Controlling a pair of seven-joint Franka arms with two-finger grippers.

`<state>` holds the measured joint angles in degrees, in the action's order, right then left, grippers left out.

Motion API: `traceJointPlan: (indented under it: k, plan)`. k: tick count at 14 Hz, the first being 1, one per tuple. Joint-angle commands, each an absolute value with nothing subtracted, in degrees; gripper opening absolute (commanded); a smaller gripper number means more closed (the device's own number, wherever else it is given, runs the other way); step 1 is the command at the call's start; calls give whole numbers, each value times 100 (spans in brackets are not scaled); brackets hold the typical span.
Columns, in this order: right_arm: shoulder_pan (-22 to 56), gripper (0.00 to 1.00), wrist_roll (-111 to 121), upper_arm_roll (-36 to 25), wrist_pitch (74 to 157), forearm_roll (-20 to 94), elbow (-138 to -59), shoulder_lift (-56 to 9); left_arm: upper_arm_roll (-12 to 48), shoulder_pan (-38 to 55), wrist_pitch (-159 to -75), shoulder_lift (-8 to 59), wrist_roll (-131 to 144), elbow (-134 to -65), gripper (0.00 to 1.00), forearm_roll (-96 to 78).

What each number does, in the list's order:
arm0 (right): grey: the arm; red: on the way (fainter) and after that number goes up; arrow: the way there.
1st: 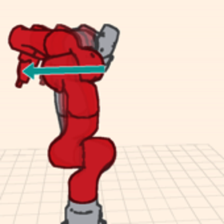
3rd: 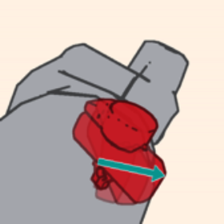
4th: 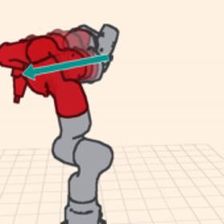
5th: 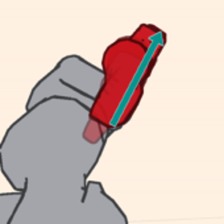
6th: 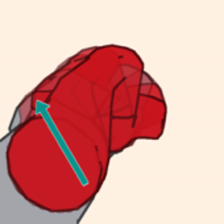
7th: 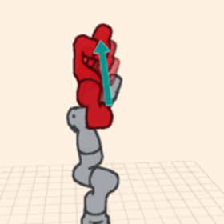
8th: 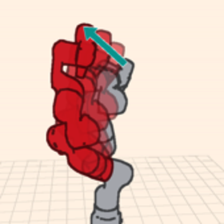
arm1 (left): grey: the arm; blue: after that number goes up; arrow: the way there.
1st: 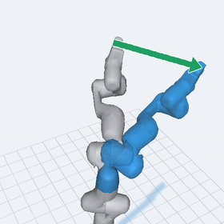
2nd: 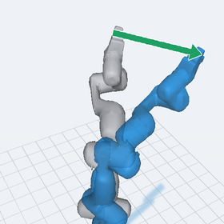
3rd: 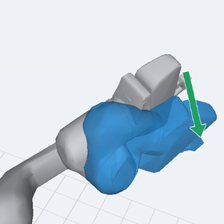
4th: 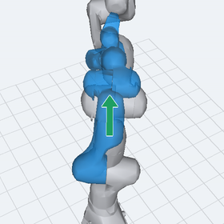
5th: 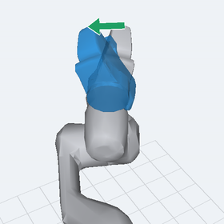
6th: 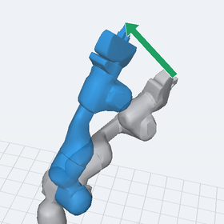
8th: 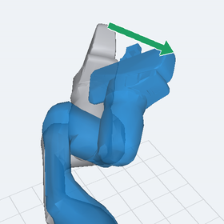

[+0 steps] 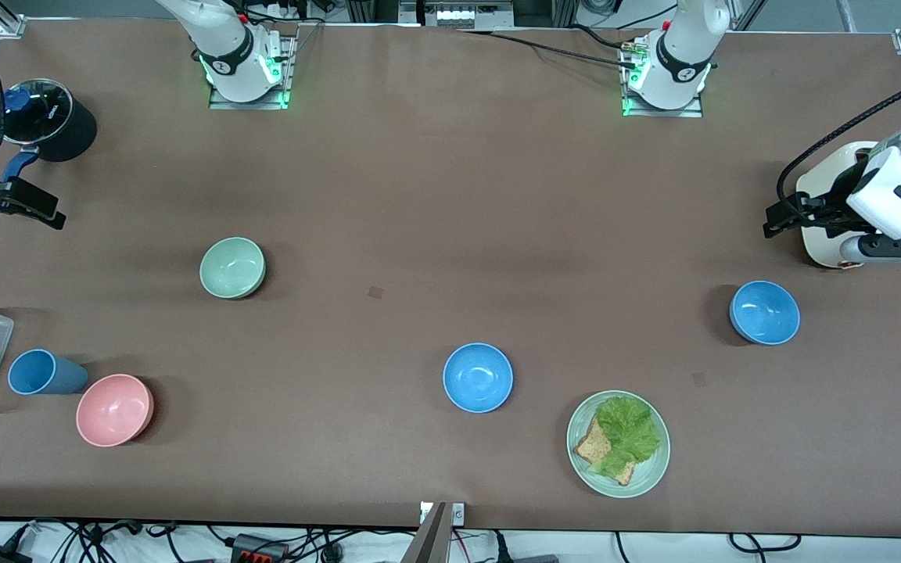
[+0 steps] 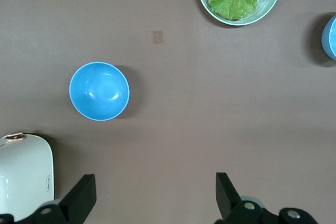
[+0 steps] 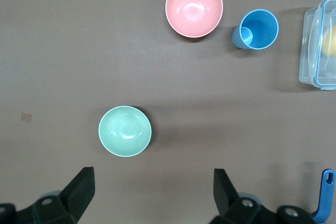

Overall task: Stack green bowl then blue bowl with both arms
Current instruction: 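Reach the right gripper toward the light green bowl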

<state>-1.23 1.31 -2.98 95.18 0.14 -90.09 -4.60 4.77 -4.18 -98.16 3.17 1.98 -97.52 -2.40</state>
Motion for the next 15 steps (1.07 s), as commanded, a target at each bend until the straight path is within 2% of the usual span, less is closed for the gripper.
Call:
traceJointPlan:
  k: [1,8,11,15]
  plan:
    - [-176,100,141,-229,9492,-35,-9132,-299,501,-448,-9685,404,220,-9571,100,-228]
    - [-184,100,220,-229,9510,-35,-9149,-351,492,-457,-9694,509,290,-9449,100,-176]
    - [-176,100,211,-229,9588,-35,-9228,-815,492,-457,-9686,554,273,-9361,100,-176]
    - [70,100,202,-229,10238,-44,-9781,-1326,492,-439,-9686,554,290,-9352,100,-176]
